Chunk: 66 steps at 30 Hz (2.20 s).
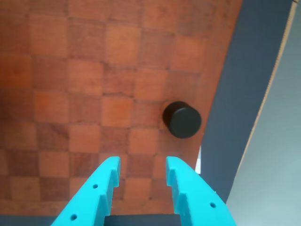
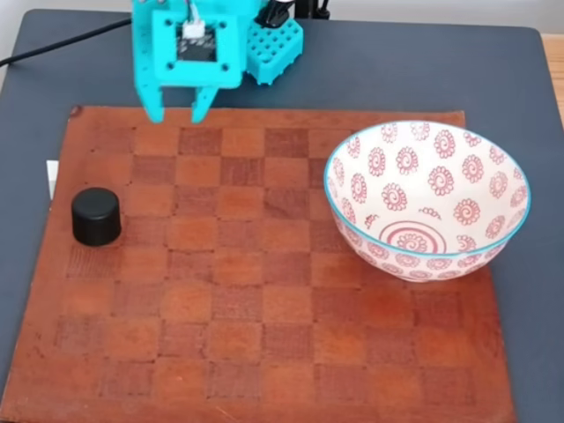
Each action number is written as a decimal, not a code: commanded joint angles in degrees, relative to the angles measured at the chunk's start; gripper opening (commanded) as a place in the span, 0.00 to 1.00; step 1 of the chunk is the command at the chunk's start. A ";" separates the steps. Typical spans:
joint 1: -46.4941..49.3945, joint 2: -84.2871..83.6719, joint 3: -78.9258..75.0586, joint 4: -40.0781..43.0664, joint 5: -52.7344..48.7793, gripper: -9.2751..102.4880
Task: Grasp a black cylinder and put it in a bowl.
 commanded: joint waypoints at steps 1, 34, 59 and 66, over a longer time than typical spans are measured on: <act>2.64 -1.32 -3.16 0.09 -0.44 0.19; 5.54 -27.07 -3.52 -8.88 -3.69 0.38; 7.91 -32.61 -4.39 -12.04 -3.78 0.30; 9.32 -32.61 -4.39 -12.57 -3.78 0.28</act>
